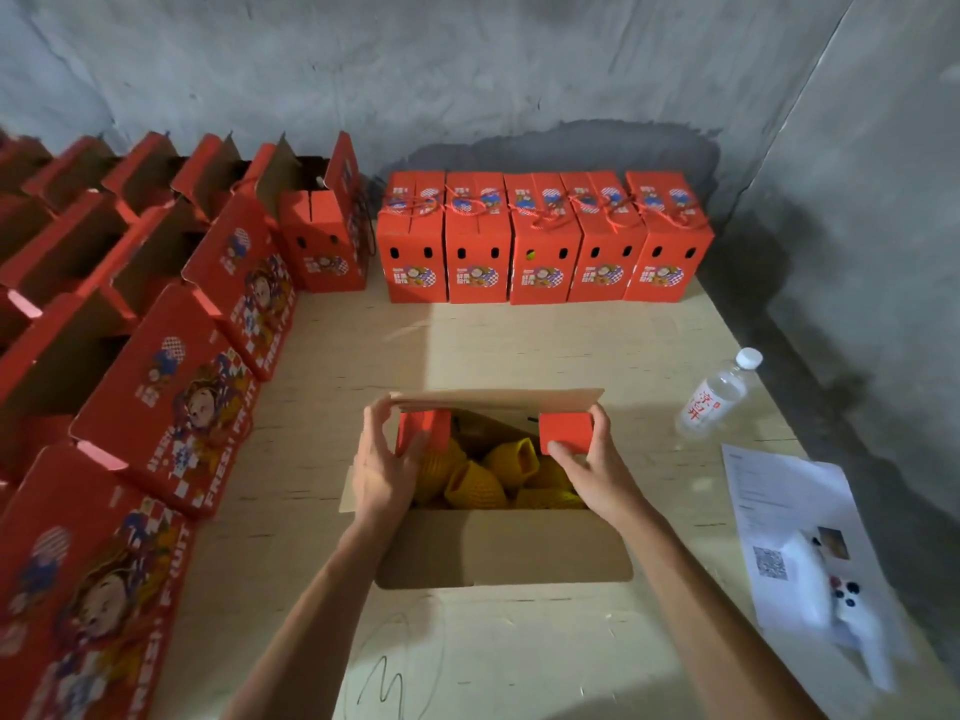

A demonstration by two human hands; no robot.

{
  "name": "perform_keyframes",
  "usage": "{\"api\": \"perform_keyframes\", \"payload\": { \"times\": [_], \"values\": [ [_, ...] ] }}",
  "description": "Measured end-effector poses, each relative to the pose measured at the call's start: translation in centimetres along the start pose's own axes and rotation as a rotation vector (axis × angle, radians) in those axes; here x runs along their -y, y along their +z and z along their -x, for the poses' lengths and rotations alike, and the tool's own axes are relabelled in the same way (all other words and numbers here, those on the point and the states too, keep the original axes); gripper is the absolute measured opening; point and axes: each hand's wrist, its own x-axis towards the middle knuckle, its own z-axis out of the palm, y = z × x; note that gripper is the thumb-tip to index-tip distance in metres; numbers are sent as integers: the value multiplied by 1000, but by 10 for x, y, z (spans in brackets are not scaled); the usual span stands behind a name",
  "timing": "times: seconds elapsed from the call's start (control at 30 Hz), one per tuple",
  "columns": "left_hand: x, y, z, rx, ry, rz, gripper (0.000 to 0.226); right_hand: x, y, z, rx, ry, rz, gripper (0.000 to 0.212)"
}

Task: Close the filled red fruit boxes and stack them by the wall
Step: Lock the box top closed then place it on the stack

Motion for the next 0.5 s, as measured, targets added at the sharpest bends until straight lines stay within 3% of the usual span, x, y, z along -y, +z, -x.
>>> {"api": "perform_keyframes", "payload": {
  "times": [0.07,0.17,0.27,0.33,0.4,0.5],
  "values": [
    [1,-1,1,6,-14,84,42,0,0,2,-43,-113,-6,94],
    [4,-7,4,32,19,159,31,-1,1,10,-248,-280,21,90],
    [6,-9,6,42,49,207,34,5,-1,17,-385,-331,-18,77],
    [6,-9,9,59,70,176,46,10,-1,20,-432,-325,97,79],
    [3,-7,8,107,170,35,61,15,2,23,-413,-301,207,82],
    [0,1,-6,260,331,-177,48,18,2,22,-270,-322,342,93]
  ]
}}
